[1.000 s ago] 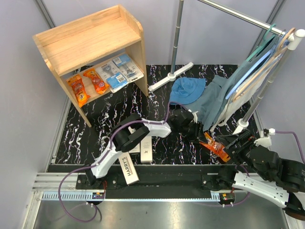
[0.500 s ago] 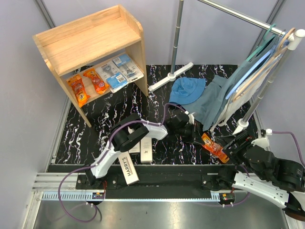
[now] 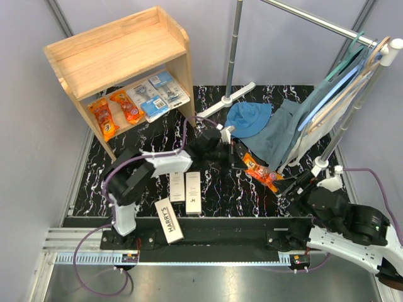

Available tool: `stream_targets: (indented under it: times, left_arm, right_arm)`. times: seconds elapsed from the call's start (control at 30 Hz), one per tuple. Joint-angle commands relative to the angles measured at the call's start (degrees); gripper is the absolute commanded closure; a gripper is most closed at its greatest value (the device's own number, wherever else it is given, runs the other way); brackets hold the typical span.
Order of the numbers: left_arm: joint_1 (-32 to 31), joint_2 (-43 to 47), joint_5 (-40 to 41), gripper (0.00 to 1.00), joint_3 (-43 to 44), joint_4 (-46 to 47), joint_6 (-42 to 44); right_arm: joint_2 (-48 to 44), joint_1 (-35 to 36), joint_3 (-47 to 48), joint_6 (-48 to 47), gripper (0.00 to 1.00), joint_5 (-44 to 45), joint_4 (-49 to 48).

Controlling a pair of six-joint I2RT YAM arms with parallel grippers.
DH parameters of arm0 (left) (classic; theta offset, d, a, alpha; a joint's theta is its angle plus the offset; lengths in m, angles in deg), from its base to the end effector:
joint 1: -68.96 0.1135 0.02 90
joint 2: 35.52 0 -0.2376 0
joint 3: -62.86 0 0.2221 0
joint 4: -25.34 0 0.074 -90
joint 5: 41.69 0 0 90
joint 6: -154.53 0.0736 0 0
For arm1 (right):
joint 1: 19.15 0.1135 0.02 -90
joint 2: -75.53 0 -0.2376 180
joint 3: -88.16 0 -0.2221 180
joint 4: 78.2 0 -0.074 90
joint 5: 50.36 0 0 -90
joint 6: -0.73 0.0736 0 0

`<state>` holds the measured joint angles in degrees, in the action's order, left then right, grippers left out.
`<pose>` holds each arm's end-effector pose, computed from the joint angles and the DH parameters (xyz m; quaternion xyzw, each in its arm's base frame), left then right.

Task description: Place and organize the shaving razors onto the shelf

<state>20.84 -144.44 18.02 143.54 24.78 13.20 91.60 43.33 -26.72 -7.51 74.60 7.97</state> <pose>0.2482 -0.3325 0.1669 0.1097 0.8342 -0.5203 0.1461 0.0579 0.0198 0.2660 0.2749 0.8196 0.3216 0.3864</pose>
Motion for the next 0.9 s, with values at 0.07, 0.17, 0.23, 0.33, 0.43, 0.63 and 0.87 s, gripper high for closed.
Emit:
stream_targets:
  times: [0.07, 0.17, 0.23, 0.33, 0.43, 0.63, 0.87]
  left_arm:
    - [5.04, 12.83, -4.16, 1.00, -7.86, -4.92, 9.05]
    - [8.38, 18.63, -5.48, 1.00, -12.52, -5.79, 10.81]
    - [10.41, 21.72, -6.10, 1.00, -14.12, -8.41, 13.27]
    - [11.90, 27.44, -7.16, 1.00, -16.32, -11.85, 15.82]
    - [12.61, 32.62, -7.86, 1.00, -17.99, -13.18, 16.00]
    - [14.37, 41.24, -9.18, 1.00, -21.42, -14.40, 13.89]
    - [15.42, 47.22, -8.91, 1.00, -23.00, -17.49, 13.81]
  right_arm:
    - [4.14, -0.34, -2.34, -3.35, 0.03, -1.03, -9.67]
    - [4.05, -0.34, -3.31, -3.36, 0.03, -1.03, -11.87]
    - [3.52, -0.34, -3.84, -3.36, 0.03, -1.30, -12.31]
    - [3.61, -0.34, -4.98, -3.97, 0.03, -2.17, -14.15]
    - [5.36, -0.34, -7.35, -6.08, 0.03, -4.54, -20.39]
    - [11.43, -0.34, -12.00, -7.40, 0.03, -9.38, -32.43]
    - [9.50, -0.43, -15.87, -7.31, 0.04, -9.21, -40.51]
